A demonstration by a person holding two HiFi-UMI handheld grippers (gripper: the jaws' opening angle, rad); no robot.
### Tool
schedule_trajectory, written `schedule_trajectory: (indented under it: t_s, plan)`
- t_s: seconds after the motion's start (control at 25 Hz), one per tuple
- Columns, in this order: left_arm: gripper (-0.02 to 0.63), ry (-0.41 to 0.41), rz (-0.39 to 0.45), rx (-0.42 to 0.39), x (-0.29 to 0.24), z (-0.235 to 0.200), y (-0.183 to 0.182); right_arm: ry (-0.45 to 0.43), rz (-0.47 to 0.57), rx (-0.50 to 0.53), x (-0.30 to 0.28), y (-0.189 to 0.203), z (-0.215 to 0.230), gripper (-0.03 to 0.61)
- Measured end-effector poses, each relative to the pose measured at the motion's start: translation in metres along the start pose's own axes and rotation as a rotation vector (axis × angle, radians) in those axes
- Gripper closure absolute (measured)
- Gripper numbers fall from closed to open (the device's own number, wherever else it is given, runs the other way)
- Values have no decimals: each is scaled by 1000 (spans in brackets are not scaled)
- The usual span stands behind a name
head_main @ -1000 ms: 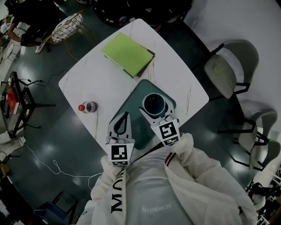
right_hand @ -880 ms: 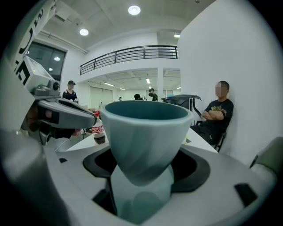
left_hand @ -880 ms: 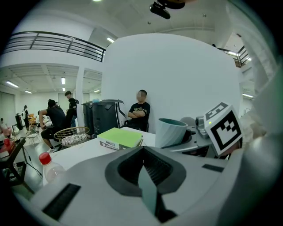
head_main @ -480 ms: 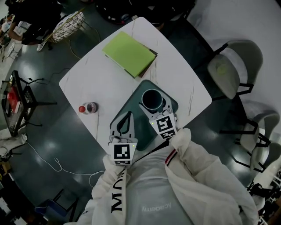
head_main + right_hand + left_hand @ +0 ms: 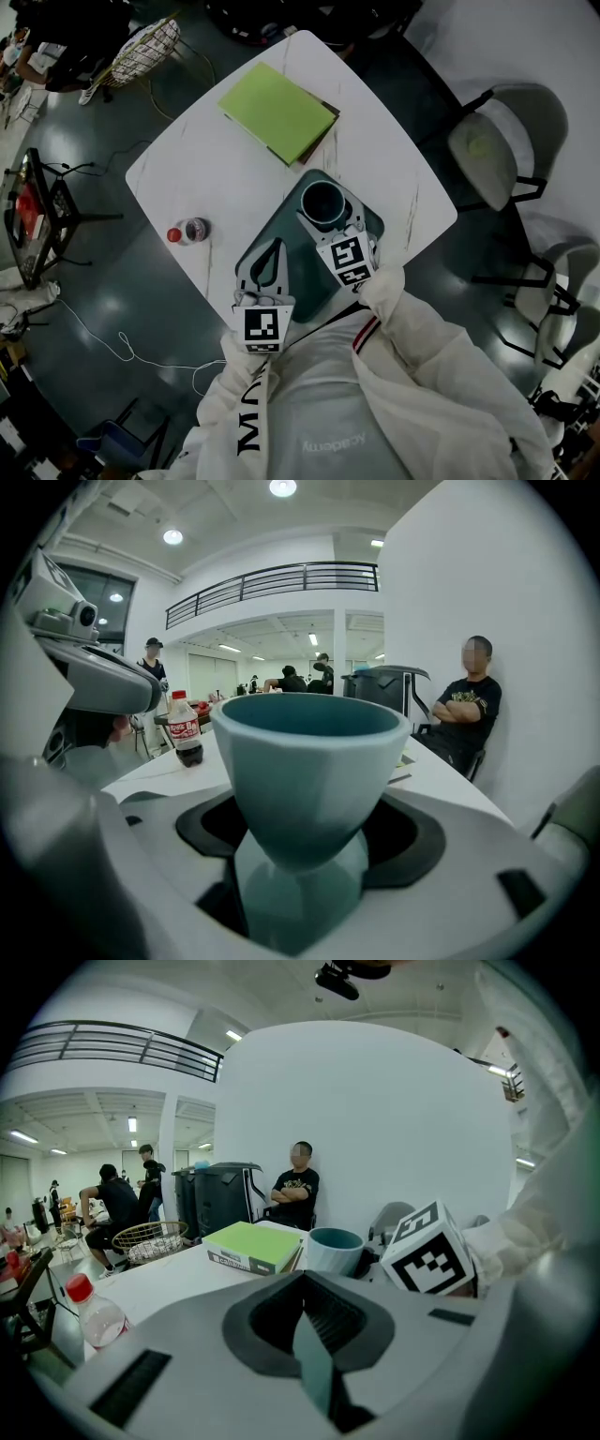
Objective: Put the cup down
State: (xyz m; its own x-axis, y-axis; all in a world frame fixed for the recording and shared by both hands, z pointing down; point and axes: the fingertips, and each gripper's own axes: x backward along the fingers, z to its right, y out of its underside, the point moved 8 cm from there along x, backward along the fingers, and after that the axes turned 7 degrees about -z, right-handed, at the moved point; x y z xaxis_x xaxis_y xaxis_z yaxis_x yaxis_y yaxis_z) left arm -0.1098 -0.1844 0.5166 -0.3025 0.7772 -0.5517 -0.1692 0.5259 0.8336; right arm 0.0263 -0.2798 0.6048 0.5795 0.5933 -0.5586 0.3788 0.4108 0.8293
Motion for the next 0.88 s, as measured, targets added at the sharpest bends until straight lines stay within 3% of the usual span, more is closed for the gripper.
schedule_trajectory:
  t_s: [0.88]
  plan:
    - [603,-8,-10,9,-12,-3,-4,9,-61,-10,-24,12,14,216]
